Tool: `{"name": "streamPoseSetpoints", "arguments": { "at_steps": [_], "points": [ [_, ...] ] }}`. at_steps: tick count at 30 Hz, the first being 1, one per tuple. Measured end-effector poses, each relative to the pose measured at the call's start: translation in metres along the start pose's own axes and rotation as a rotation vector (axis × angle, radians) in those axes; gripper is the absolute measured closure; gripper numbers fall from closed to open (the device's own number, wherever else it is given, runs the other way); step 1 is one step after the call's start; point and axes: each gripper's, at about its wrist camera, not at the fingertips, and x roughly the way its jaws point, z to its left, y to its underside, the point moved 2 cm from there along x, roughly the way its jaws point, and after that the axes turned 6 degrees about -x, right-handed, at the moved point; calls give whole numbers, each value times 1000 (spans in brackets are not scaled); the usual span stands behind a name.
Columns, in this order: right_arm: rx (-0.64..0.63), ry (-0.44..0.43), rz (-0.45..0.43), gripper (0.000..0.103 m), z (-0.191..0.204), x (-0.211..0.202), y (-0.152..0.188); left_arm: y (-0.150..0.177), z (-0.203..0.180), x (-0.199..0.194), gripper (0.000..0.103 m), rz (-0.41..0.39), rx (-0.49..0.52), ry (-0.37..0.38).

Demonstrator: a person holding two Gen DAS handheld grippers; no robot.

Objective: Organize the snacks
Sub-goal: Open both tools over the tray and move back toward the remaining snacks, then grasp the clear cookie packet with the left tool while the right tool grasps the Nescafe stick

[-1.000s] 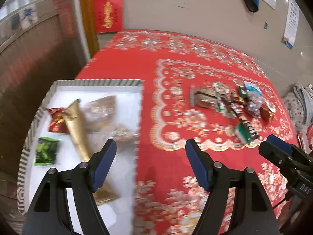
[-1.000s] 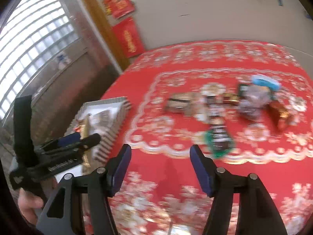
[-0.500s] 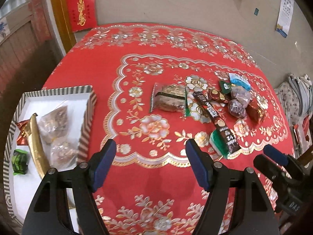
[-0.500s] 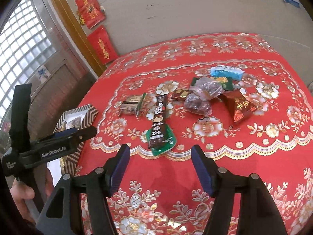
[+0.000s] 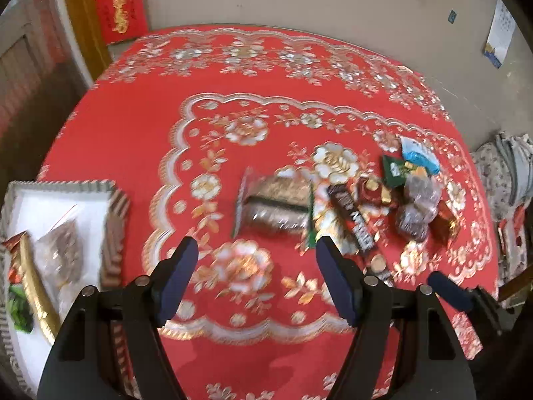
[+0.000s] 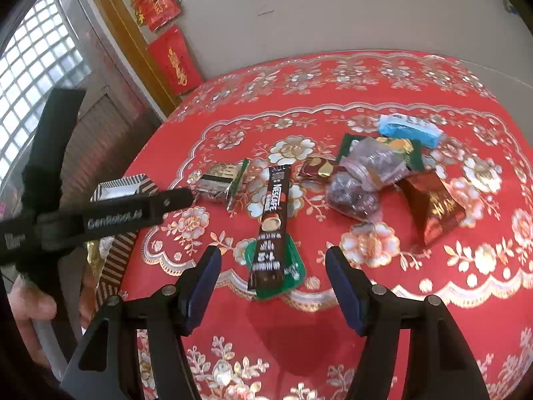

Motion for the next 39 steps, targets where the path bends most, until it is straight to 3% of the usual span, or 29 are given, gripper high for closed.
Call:
{"name": "streamPoseSetpoints", "arguments": {
  "at_steps": [11, 23, 24, 25, 26, 27, 28, 32, 39],
  "points": [
    [-51, 1, 36, 36, 7, 29, -18, -21, -15, 47, 30, 84, 17, 40],
    [-104, 42, 97, 38, 10, 65, -34, -26, -10, 60, 30, 91, 12, 16],
    [-106, 43, 99, 39, 10, 68, -35, -26, -11, 60, 30, 89, 13, 16],
    [-106, 44, 98, 48, 10, 70, -36, -25, -11, 60, 30, 83, 16, 14],
    [-110, 51, 102, 65, 10, 74, -38, -25, -12, 61, 30, 76, 22, 9],
    [-114, 62, 114, 74, 9, 77, -38, -24, -13, 61, 32, 70, 35, 1],
    [-117, 75, 120, 80, 9, 78, -37, -22, -14, 60, 40, 62, 49, -8],
    [-112, 75, 105, 81, 5, 75, -32, -18, -13, 57, 47, 49, 59, -16],
    [-79, 53, 44, 81, 6, 49, -28, -8, -6, 36, 48, 16, 55, -1]
  ]
}}
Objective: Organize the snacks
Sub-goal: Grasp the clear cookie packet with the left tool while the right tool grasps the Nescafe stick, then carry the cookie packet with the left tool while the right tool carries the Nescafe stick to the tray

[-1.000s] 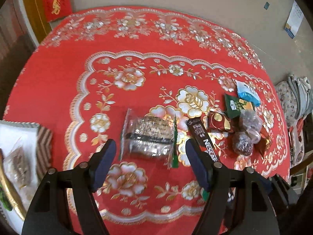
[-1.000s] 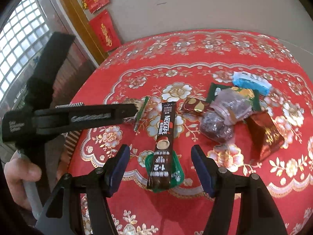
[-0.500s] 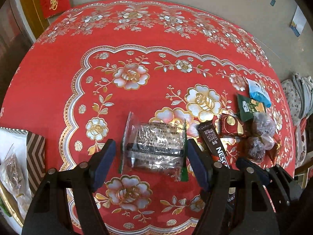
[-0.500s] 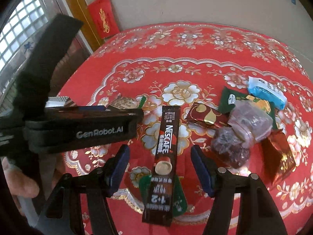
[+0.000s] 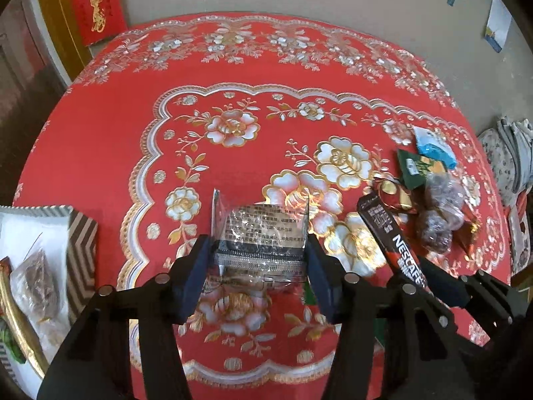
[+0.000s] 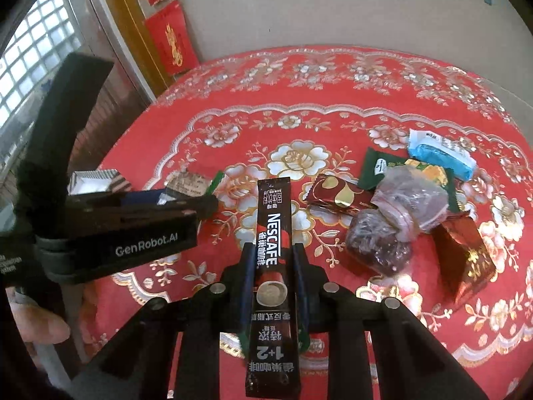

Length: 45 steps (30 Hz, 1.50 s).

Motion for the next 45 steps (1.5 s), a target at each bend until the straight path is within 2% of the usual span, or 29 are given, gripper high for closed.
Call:
{"name": "streamPoseSetpoints", "arguments": {
  "at_steps": [20, 45],
  "points": [
    [11, 0, -108, 81, 33, -57, 26, 48, 10, -67, 48, -121, 27, -8],
    [-114, -79, -104, 81, 132, -53, 18, 77, 101, -110, 48, -197, -60, -56]
  ]
}}
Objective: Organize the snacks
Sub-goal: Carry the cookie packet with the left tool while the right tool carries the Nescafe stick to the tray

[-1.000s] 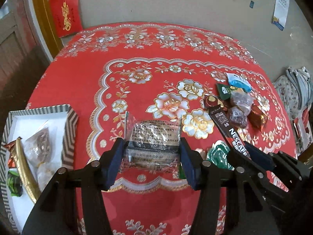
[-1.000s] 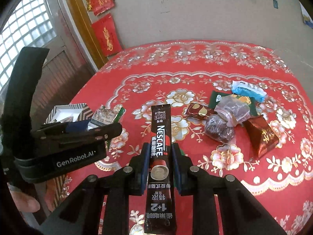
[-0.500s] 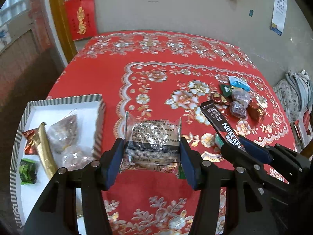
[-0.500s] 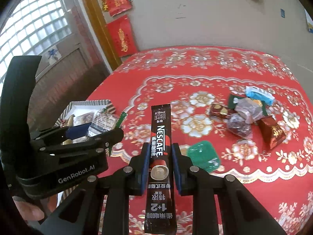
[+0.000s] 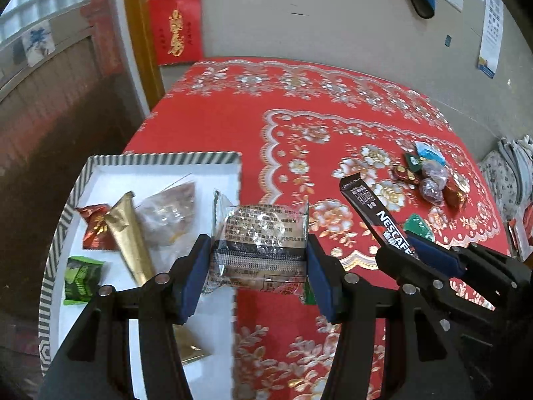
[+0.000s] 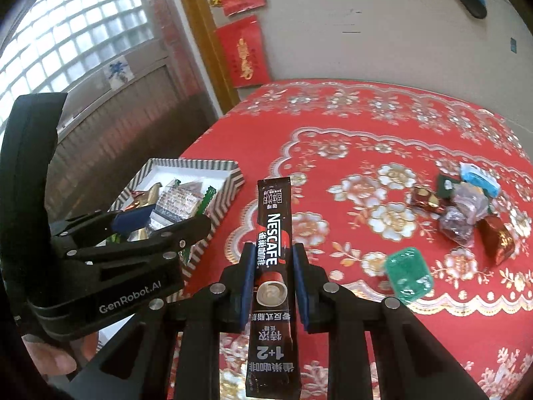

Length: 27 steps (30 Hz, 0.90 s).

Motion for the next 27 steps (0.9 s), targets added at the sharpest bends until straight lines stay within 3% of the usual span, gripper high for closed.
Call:
{"name": "streamPoseSetpoints", "arguments": {
  "at_steps": [27],
  "points": [
    [-145, -144, 91, 81, 119, 66, -28, 23, 138, -5, 48, 7, -151, -121]
  ]
}}
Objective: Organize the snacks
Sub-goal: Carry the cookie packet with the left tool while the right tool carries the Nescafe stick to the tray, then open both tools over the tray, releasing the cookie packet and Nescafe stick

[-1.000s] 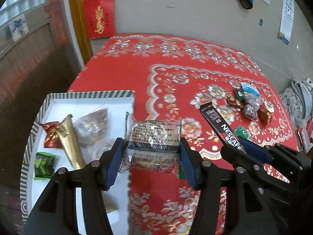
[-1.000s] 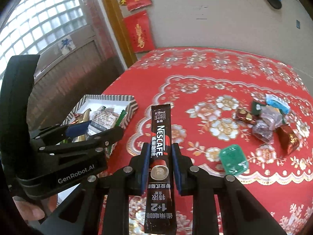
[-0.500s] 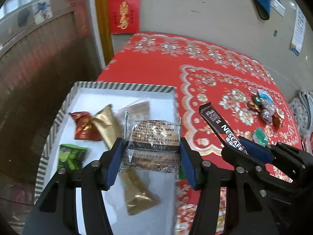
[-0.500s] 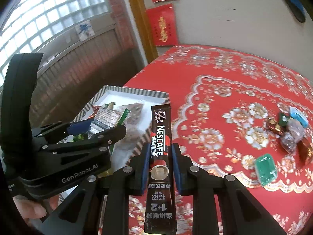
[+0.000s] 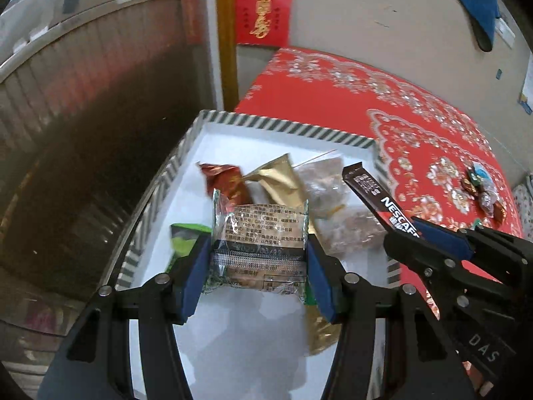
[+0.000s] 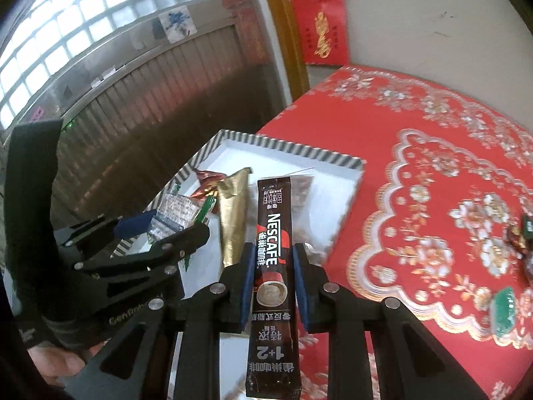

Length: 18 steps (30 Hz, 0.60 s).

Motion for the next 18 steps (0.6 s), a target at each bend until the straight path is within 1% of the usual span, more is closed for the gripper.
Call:
{"name": "streamPoseSetpoints", "arguments": {
  "at_steps": [7, 12, 15, 17, 18],
  "points": [
    [-23, -17, 34, 81, 22, 28, -6, 5, 19, 10, 48, 12, -18, -25],
    [-20, -18, 51, 81, 26, 41, -8, 7, 26, 16, 48, 13, -24, -39],
    [-14, -23, 61, 81, 26, 47, -8, 6, 27, 17, 48, 0, -27, -52],
    [-9, -31, 67, 77, 26, 50, -7, 6, 29, 18, 48, -6, -28, -60],
    [-3, -42, 70, 77, 26, 52, -6, 5, 30, 18, 47, -8, -32, -63]
  ]
}}
